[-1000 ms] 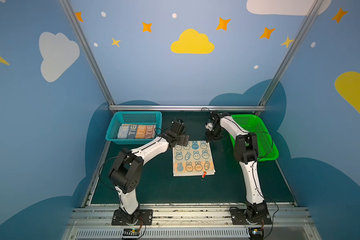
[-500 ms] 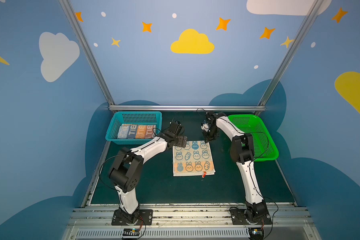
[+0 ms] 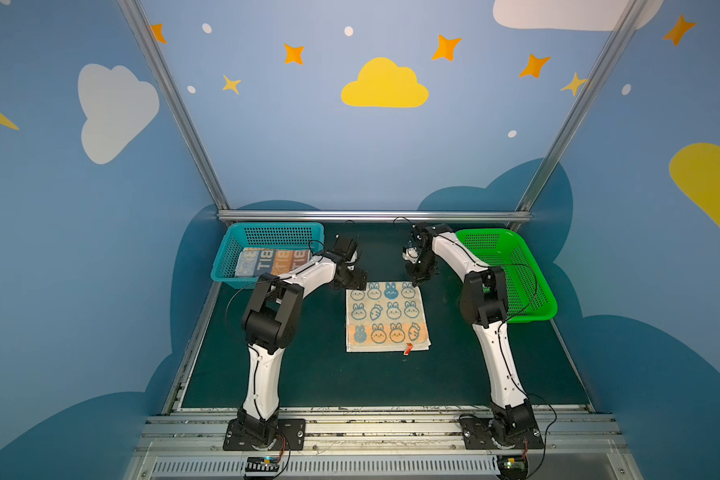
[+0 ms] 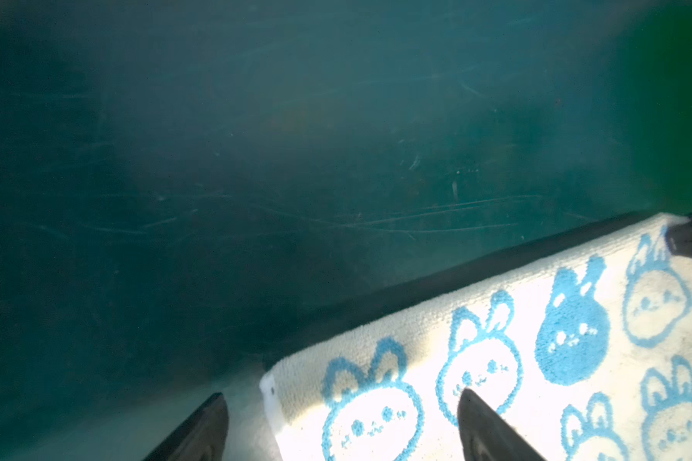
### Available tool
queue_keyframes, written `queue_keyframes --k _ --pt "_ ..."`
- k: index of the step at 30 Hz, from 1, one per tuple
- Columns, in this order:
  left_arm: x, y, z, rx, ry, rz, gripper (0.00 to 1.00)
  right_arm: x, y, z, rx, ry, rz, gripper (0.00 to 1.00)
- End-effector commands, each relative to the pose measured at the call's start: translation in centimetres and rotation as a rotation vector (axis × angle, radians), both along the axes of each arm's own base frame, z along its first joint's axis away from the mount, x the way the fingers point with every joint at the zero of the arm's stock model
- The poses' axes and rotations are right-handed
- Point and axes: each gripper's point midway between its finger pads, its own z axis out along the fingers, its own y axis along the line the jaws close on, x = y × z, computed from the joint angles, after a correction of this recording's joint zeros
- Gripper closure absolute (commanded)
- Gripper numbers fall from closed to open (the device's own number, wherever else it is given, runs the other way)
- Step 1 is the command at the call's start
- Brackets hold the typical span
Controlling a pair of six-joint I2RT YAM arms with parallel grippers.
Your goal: Fold and stack the towels
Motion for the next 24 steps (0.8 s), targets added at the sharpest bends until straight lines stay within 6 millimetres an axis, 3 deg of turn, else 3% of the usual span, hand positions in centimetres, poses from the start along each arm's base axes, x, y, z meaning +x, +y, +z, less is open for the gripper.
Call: queue_keyframes --k 1,7,24 --pt "0.0 0.2 -0.1 -0.048 0.058 -0.014 0.18 -0.6 -0.3 -0.4 -0.024 0.034 0.009 1.0" --pt "0.3 1.2 -1.7 -0.075 0.111 0.006 0.32 -0.6 -0.3 -0.3 -0.024 0.029 0.008 1.0" --pt "-0.2 1.0 -4.1 -0.092 0.161 -0.033 0.67 -0.6 -0.3 0.0 -0.024 0.025 0.011 1.0"
